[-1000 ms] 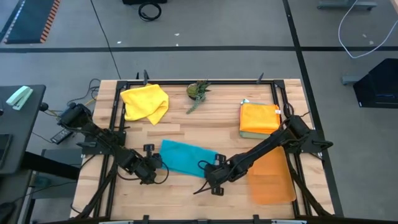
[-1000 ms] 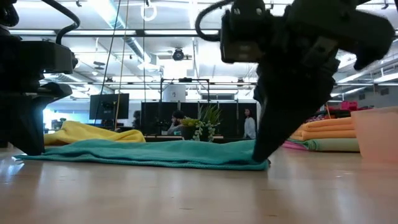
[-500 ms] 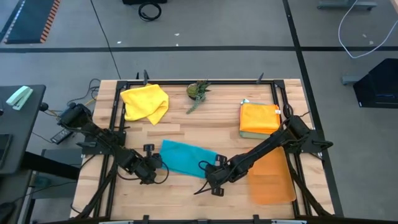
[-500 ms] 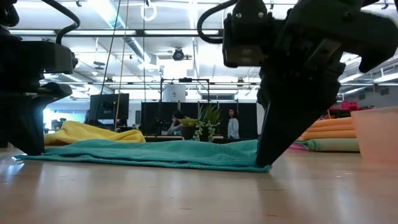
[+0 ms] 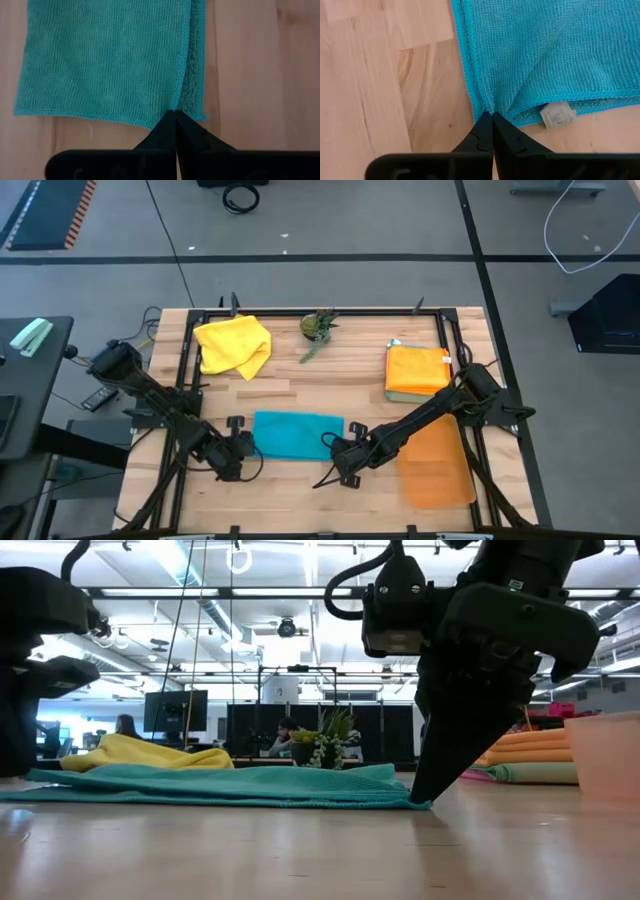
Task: Fold microfiber towels
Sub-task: Fold the blue microfiber towel
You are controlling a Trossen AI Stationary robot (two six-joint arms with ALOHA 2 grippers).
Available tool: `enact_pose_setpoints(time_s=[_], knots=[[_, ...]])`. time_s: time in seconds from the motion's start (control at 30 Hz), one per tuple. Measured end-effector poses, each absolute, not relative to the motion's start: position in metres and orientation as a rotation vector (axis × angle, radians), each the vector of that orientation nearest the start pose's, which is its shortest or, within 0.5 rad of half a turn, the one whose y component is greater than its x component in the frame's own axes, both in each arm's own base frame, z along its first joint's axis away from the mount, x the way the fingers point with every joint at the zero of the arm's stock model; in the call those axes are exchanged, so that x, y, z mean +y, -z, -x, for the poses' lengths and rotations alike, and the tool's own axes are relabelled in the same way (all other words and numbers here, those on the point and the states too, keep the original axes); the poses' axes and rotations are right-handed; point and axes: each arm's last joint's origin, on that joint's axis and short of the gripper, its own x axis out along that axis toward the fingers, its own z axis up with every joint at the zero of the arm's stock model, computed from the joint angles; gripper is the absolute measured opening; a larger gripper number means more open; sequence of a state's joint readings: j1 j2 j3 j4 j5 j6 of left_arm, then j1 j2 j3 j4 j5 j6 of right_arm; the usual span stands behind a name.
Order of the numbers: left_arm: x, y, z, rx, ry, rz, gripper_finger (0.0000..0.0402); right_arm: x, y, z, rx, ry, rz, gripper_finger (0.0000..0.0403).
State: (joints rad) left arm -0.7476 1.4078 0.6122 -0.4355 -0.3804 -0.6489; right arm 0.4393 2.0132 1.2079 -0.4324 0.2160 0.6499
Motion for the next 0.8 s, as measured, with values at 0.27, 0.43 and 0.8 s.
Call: enact_pose_setpoints(time_s=[0.27, 0.43, 0.8], knots=[[-0.148, -0.143, -0.169, 1.037, -0.021, -0.090, 0.0003, 0.154, -0.115, -0.344, 1.168, 0.193, -0.169, 0.0002], [-0.154, -0.146, -0.168, 0.996, 0.005, -0.091, 0.0003, 0.154, -0.115, -0.344, 1.165, 0.197, -0.166, 0.0003], [-0.166, -0.128, -0.174, 1.003, 0.020, -0.060, 0.0003, 0.154, -0.115, -0.344, 1.163, 0.201, -0.169, 0.0003]])
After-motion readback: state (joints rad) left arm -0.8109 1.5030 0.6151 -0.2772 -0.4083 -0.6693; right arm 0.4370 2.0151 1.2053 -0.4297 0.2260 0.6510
